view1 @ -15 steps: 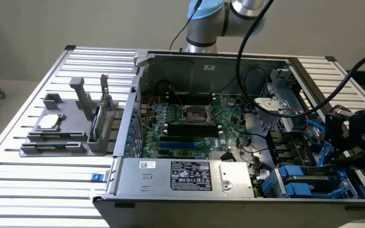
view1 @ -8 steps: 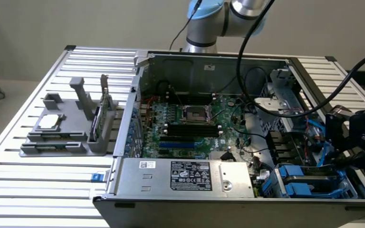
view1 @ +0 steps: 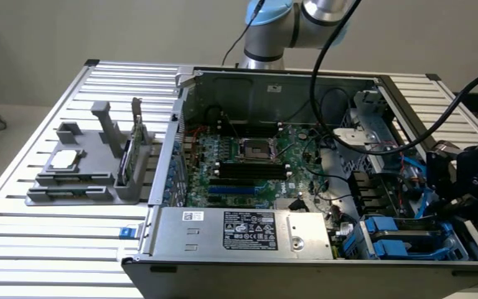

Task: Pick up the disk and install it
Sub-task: 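Insert the second disk wire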

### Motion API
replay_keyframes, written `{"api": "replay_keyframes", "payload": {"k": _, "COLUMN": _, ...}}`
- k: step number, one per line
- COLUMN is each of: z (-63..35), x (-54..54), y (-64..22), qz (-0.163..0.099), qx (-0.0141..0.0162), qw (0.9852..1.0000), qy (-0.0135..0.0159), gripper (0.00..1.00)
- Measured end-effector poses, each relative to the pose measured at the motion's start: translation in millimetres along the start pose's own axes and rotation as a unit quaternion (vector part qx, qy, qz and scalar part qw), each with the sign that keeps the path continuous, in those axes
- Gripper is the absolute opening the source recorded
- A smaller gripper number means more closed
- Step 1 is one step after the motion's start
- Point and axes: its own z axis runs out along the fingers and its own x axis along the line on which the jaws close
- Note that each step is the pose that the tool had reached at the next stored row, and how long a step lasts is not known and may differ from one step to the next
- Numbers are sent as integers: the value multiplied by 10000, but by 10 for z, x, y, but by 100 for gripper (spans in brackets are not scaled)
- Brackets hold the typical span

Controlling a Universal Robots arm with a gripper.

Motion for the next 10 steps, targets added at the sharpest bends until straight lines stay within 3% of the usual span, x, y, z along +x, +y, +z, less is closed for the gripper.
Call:
{"api": "replay_keyframes", "payload": {"k": 1, "z": -1, "x": 2, "y": 3, "qz": 0, "qx": 1, "qw": 10000, "qy": -1, "gripper": 18}}
{"api": "replay_keyframes", "payload": {"k": 6, "z": 0, "x": 6, "y": 13, "qz": 5, "qx": 22, "qw": 10000, "qy": 11, "gripper": 16}}
{"api": "replay_keyframes", "payload": {"k": 10, "z": -7, "x": 8, "y": 14, "qz": 40, "qx": 136, "qw": 9998, "qy": 107, "gripper": 16}}
